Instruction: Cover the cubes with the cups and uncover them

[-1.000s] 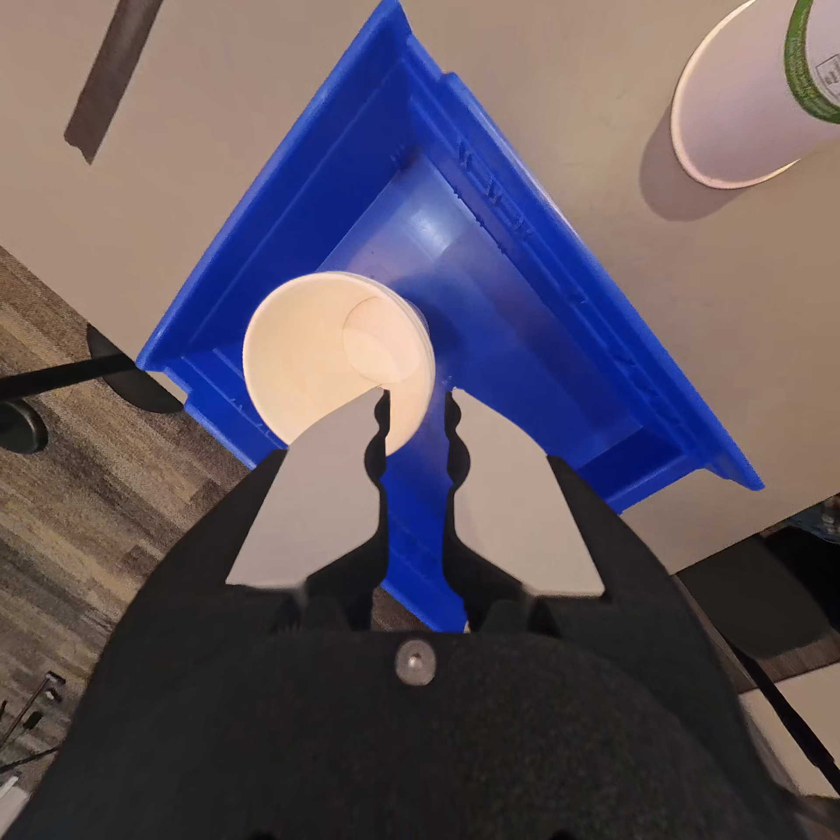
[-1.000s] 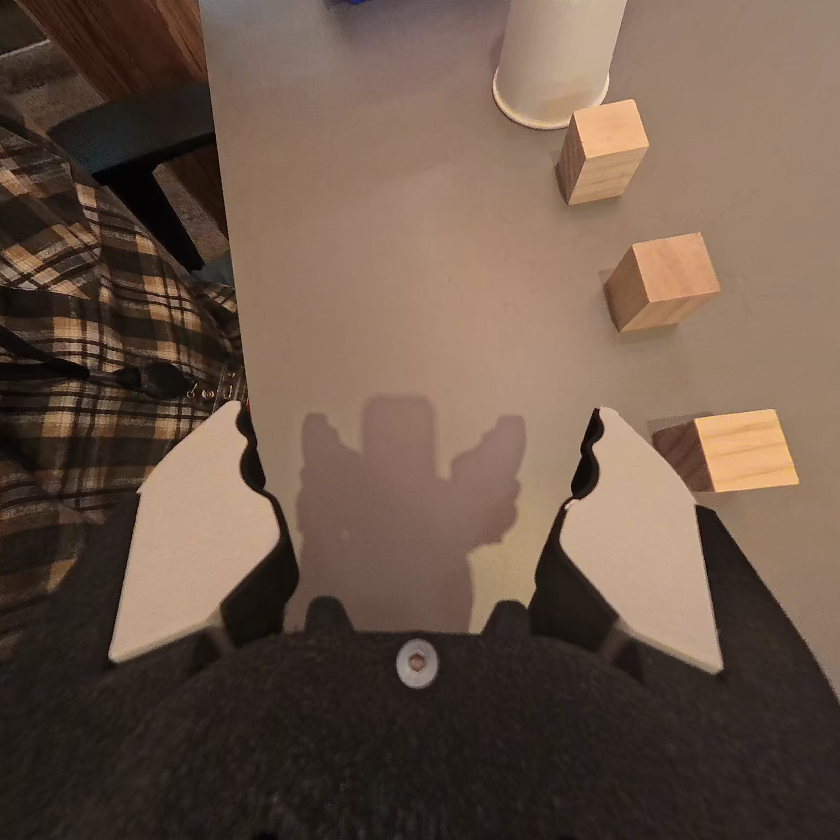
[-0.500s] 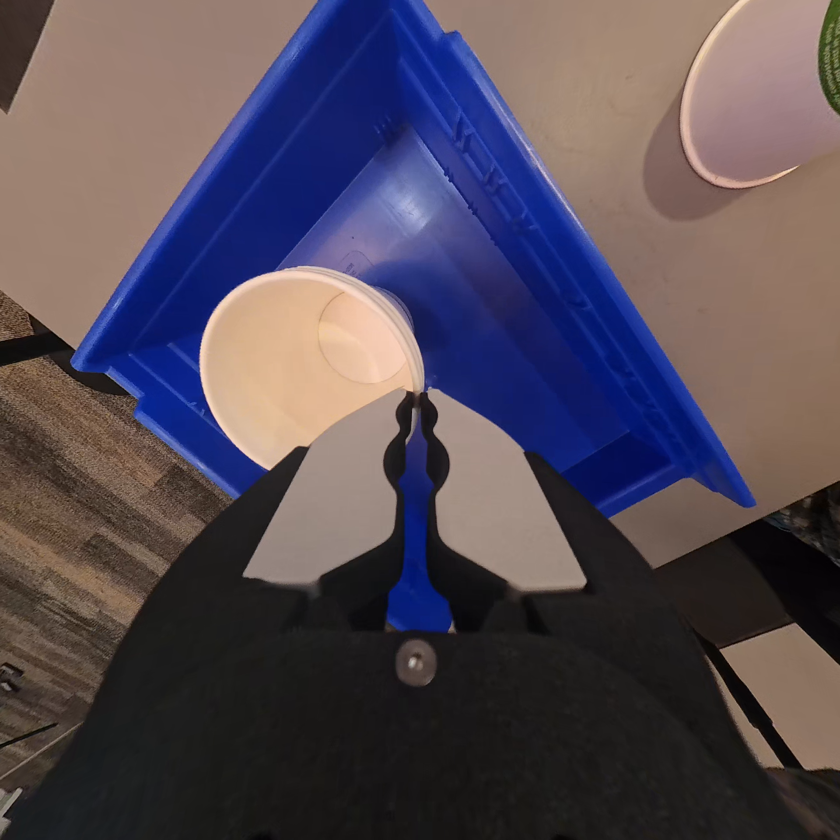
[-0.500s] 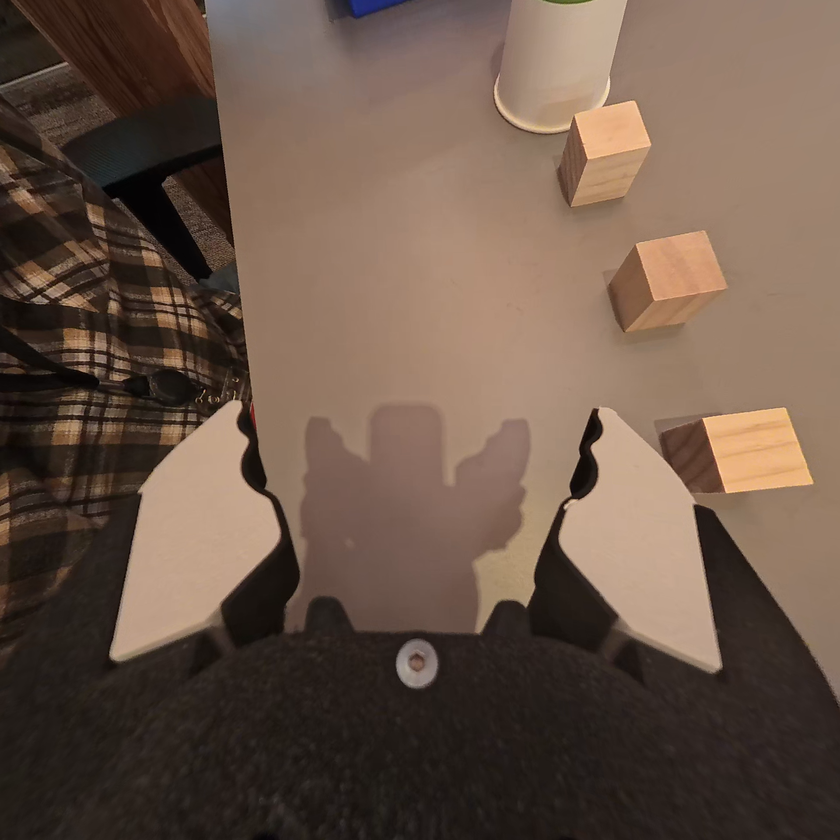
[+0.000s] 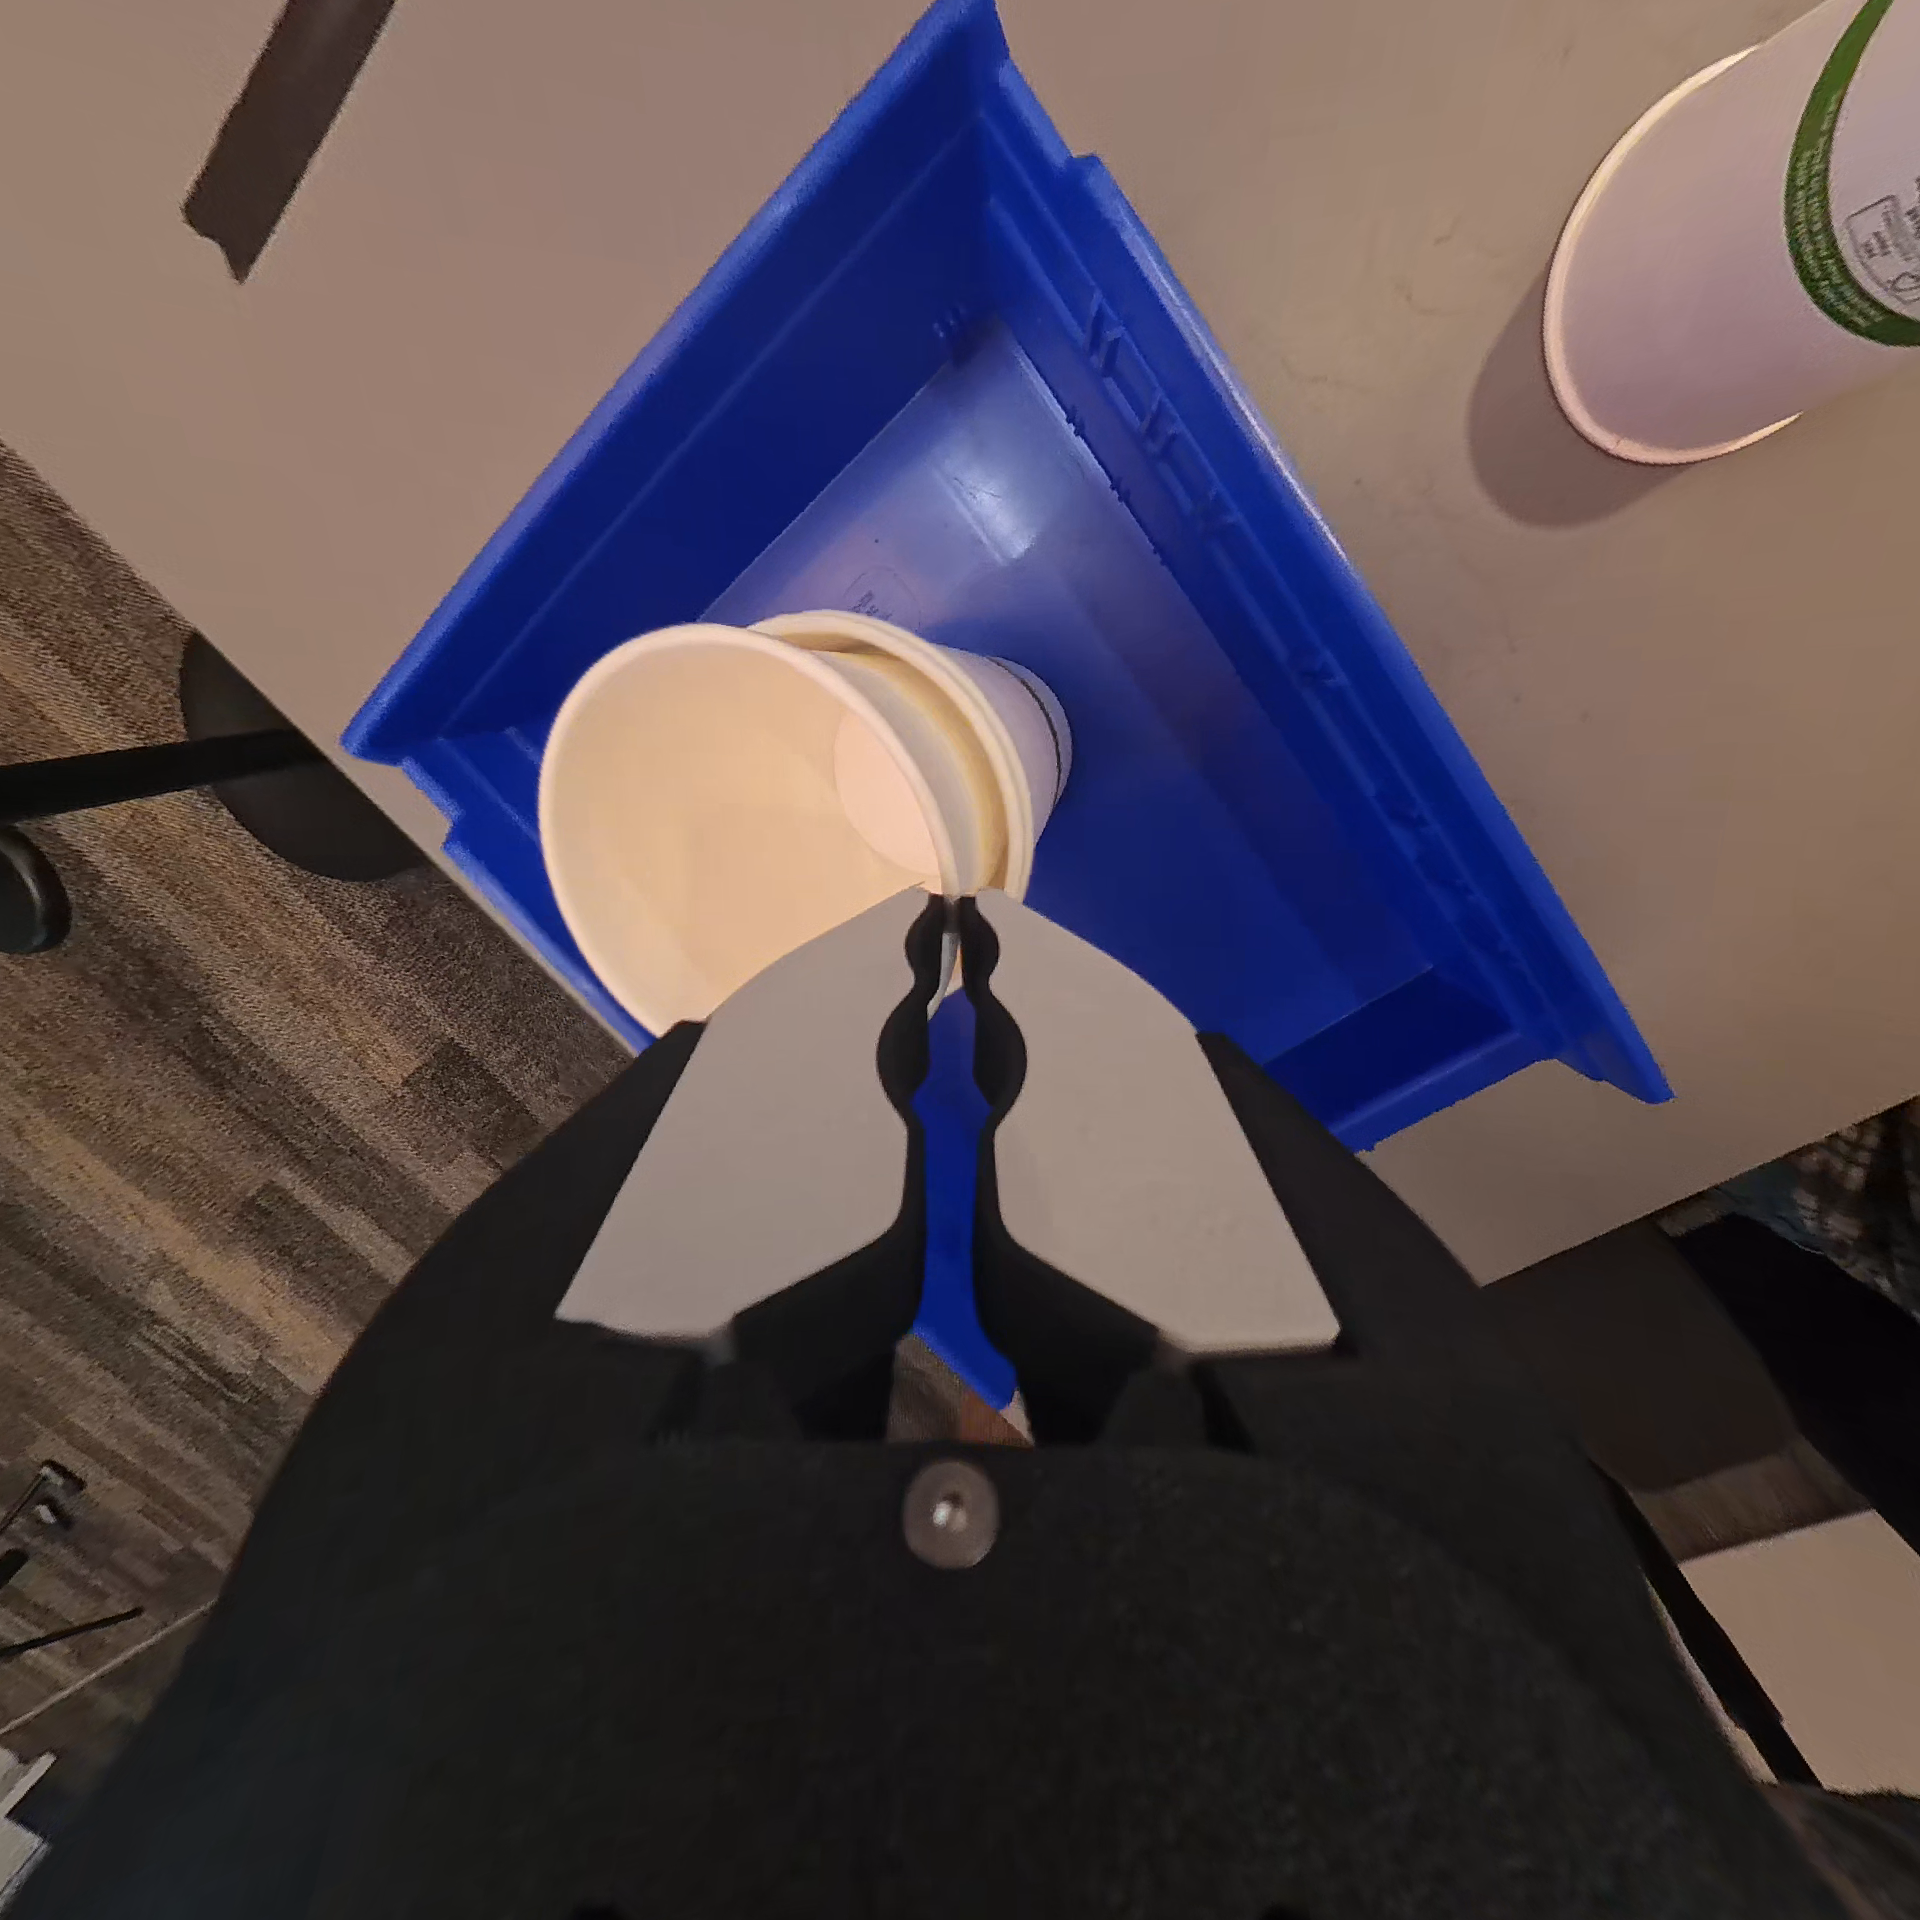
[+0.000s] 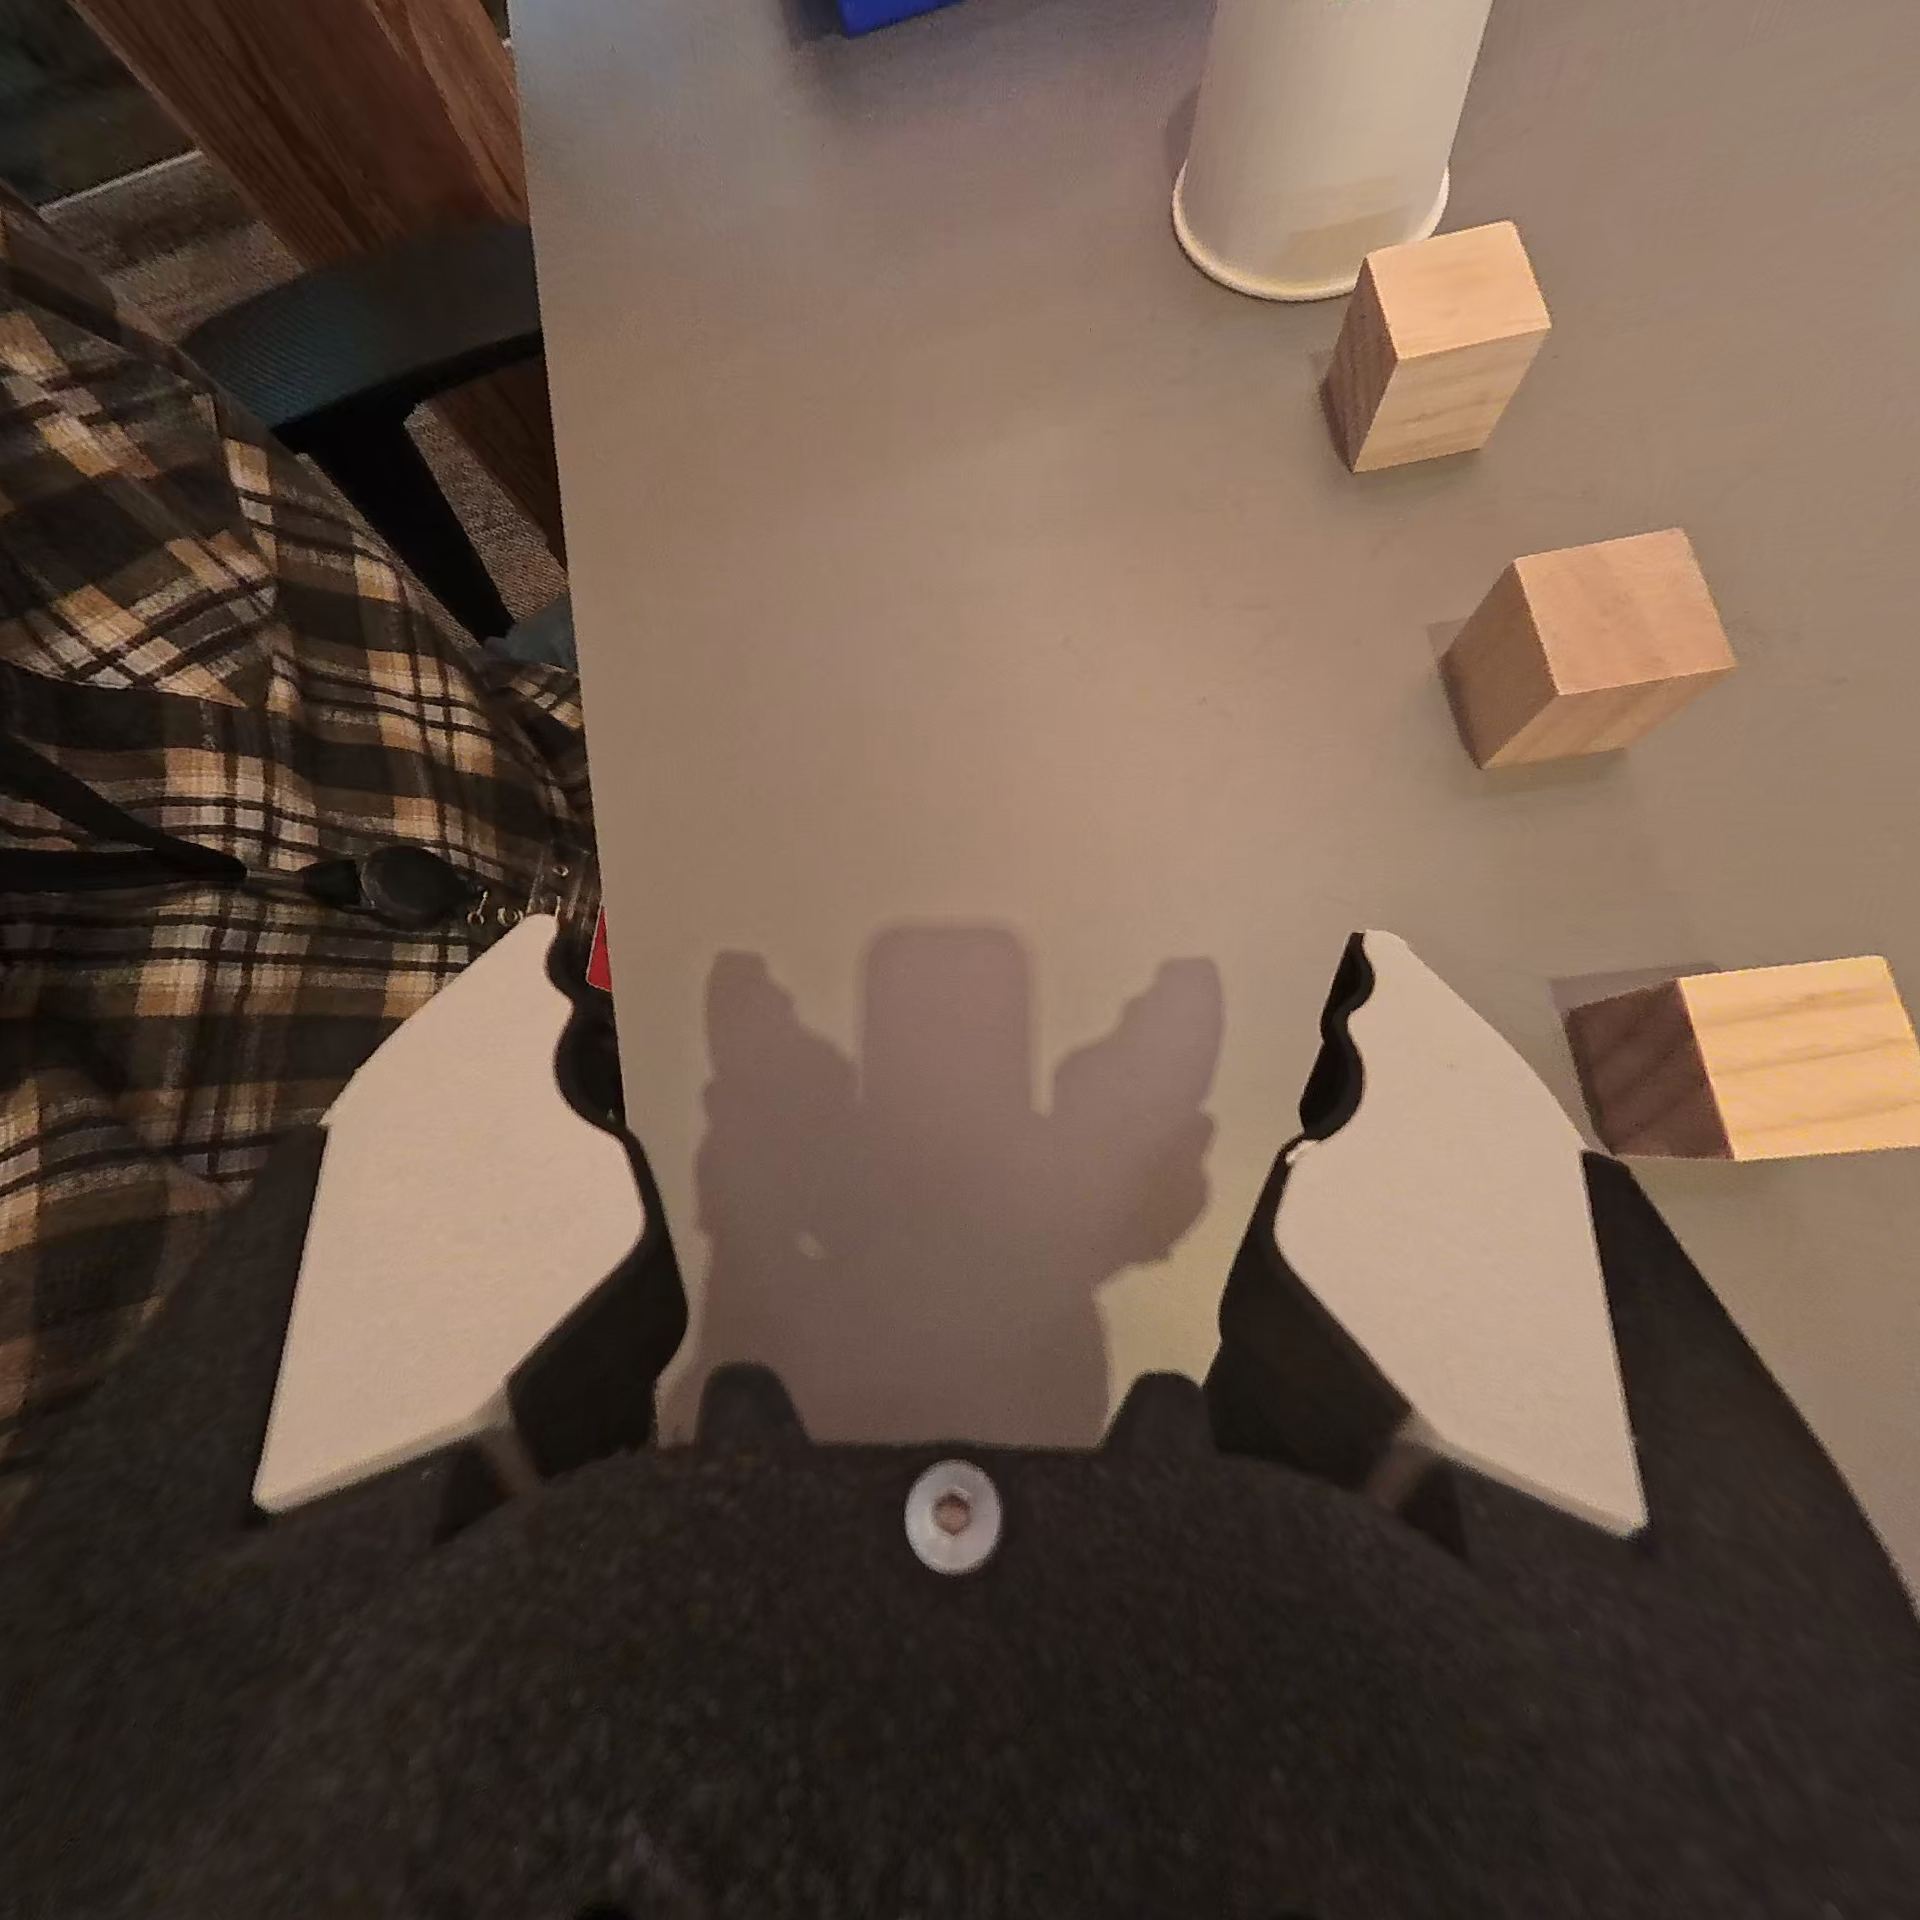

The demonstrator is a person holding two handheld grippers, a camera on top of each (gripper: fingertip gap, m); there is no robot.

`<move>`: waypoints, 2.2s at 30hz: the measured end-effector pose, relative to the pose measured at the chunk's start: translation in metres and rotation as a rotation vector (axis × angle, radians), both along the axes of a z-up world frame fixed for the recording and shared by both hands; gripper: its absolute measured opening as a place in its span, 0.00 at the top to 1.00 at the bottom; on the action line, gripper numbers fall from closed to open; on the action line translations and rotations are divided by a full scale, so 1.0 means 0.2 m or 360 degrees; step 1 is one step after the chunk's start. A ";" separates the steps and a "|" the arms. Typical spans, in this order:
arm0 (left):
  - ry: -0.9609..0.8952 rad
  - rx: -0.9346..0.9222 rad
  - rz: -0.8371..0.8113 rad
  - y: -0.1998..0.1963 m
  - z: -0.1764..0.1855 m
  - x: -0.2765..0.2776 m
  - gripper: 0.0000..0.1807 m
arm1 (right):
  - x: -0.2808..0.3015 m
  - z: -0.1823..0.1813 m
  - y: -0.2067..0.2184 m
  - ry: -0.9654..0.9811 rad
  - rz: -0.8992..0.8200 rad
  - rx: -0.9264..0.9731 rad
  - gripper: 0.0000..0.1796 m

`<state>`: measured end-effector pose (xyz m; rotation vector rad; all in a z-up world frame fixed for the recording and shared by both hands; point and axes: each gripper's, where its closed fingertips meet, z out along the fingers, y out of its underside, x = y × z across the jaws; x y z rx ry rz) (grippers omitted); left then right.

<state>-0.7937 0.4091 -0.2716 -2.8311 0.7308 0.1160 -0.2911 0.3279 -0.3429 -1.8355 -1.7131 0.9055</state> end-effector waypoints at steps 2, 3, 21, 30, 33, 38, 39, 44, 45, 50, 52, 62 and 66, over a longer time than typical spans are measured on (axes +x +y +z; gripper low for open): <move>0.0035 0.0029 0.0003 -0.01 0.04 -0.01 0.99 | 0.00 0.00 -0.01 0.0009 -0.0001 -0.0001 0.28; 0.0051 0.0045 0.0005 -0.01 0.07 -0.01 0.99 | 0.00 0.00 -0.01 0.0014 -0.0004 -0.0001 0.28; 0.0134 0.0356 0.0065 -0.09 0.49 0.03 0.99 | -0.09 0.03 -0.07 0.0317 -0.0046 -0.0114 0.29; -0.0016 0.0541 0.0056 -0.13 0.69 0.14 0.99 | -0.13 0.09 -0.07 0.0461 -0.0068 -0.0131 0.30; -0.0172 0.0655 0.0028 -0.12 0.78 0.25 0.99 | -0.17 0.17 -0.03 0.0624 -0.0111 -0.0117 0.31; -0.0540 0.0804 -0.0105 -0.12 0.88 0.53 0.99 | -0.26 0.35 0.09 0.0984 -0.0236 -0.0004 0.32; -0.0617 0.0828 -0.0140 -0.13 0.90 0.59 0.99 | -0.28 0.38 0.12 0.1050 -0.0268 0.0022 0.31; -0.1014 0.0891 -0.0317 -0.14 0.90 0.92 0.99 | -0.42 0.45 0.28 0.1260 -0.0392 0.0143 0.27; -0.1095 0.0887 -0.0350 -0.14 0.89 0.99 0.99 | -0.45 0.46 0.30 0.1296 -0.0407 0.0160 0.26; -0.1516 0.0894 -0.0499 -0.17 0.86 1.28 0.99 | -0.58 0.51 0.38 0.1423 -0.0423 0.0201 0.25; -0.1676 0.0886 -0.0541 -0.18 0.85 1.37 0.99 | -0.61 0.54 0.39 0.1482 -0.0402 0.0175 0.25; -0.2100 0.0761 -0.0623 -0.23 0.66 1.64 0.99 | -0.60 0.70 0.36 0.1573 -0.0286 0.0082 0.30; -0.2149 0.0717 -0.0622 -0.23 0.60 1.68 0.99 | -0.58 0.70 0.36 0.1534 -0.0263 0.0046 0.31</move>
